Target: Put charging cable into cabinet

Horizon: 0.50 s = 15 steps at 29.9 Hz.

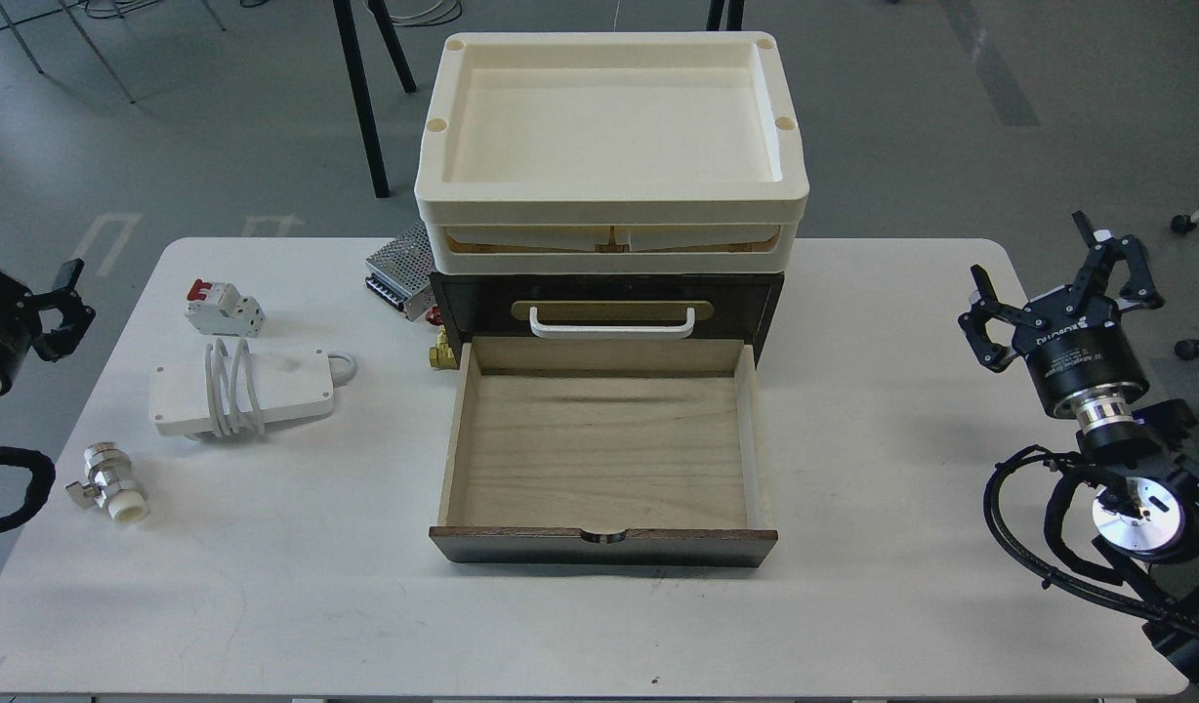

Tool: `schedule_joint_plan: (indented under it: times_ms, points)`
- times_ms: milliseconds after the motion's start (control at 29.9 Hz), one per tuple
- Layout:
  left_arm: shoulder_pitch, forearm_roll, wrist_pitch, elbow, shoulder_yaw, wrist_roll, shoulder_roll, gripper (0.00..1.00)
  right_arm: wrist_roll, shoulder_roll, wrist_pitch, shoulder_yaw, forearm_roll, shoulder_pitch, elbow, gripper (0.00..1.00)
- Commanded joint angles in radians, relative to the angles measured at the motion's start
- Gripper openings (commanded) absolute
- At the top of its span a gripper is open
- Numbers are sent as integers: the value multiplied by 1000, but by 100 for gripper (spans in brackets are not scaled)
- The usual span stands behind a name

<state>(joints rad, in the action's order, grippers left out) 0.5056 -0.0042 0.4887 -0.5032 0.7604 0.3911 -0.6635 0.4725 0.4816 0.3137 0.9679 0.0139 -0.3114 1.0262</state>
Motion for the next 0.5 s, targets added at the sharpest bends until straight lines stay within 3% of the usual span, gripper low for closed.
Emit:
schedule_joint_plan:
  times_ms: [0,267,334,401,468]
  points:
    - [-2,3,0,0,-7,0,5,100,0,0,-1,0,0,0,0,99]
    - [24,-3,0,31,0,6,-8,100,0,0,-1,0,0,0,0,99]
    - [53,-8,0,77,7,37,-15,100,0,0,-1,0,0,0,0,99]
    - [91,0,0,116,1,98,-21,100,0,0,-1,0,0,0,0,99]
    - [113,23,0,149,-10,98,-53,100,0,0,-1,0,0,0,0,99]
